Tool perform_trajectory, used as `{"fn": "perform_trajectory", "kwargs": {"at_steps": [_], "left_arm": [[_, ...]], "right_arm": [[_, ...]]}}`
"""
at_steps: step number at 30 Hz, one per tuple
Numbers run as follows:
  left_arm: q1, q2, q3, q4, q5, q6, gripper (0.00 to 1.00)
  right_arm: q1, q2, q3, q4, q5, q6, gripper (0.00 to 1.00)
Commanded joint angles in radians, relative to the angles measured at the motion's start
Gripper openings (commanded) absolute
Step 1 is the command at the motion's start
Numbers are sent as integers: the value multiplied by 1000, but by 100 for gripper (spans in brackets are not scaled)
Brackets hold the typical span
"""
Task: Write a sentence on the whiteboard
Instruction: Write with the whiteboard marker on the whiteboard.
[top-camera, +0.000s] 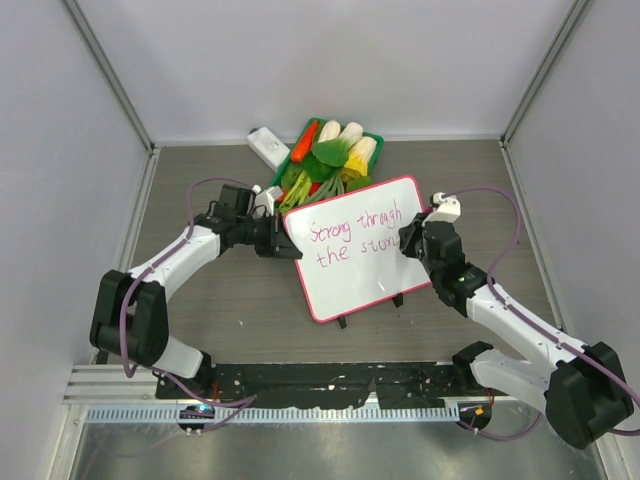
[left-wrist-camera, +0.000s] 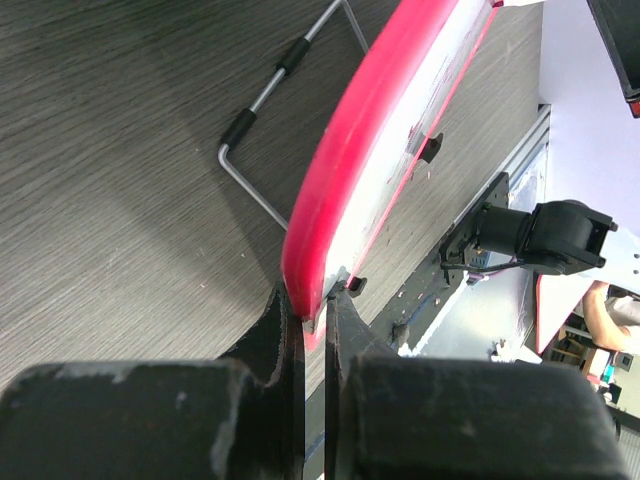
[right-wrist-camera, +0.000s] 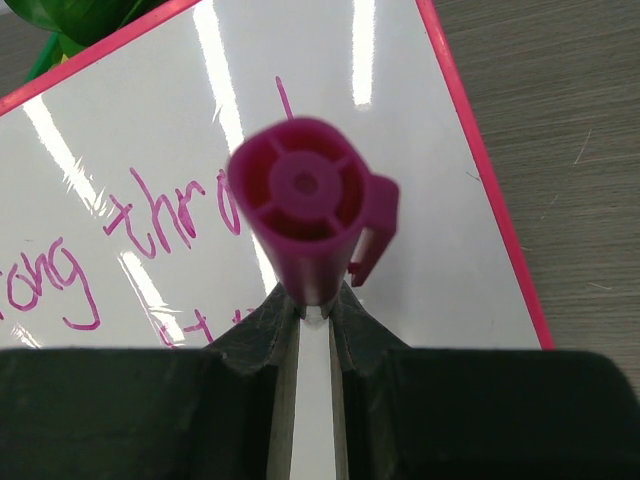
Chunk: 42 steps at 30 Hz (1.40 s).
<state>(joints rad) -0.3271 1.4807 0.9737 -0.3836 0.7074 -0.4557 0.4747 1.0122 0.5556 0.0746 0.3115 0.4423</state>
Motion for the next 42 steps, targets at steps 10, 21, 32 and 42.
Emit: {"fn": "perform_trajectory", "kwargs": {"at_steps": [10,21,32,42], "left_arm": [[-6,-8,-17,-8,-166,92,0],[-4,-10,-17,-8,-166,92,0],[-6,-11,-17,-9,-166,92,0],[-6,-7,-15,-9,-164,91,0]], "right_arm": [[-2,23,50,39,41,-11,1],[-4,83,106,56,70,-25,2],[-1,46,46,-10,83,-7,1],[-2,11,1,-22,44,-7,1]]}}
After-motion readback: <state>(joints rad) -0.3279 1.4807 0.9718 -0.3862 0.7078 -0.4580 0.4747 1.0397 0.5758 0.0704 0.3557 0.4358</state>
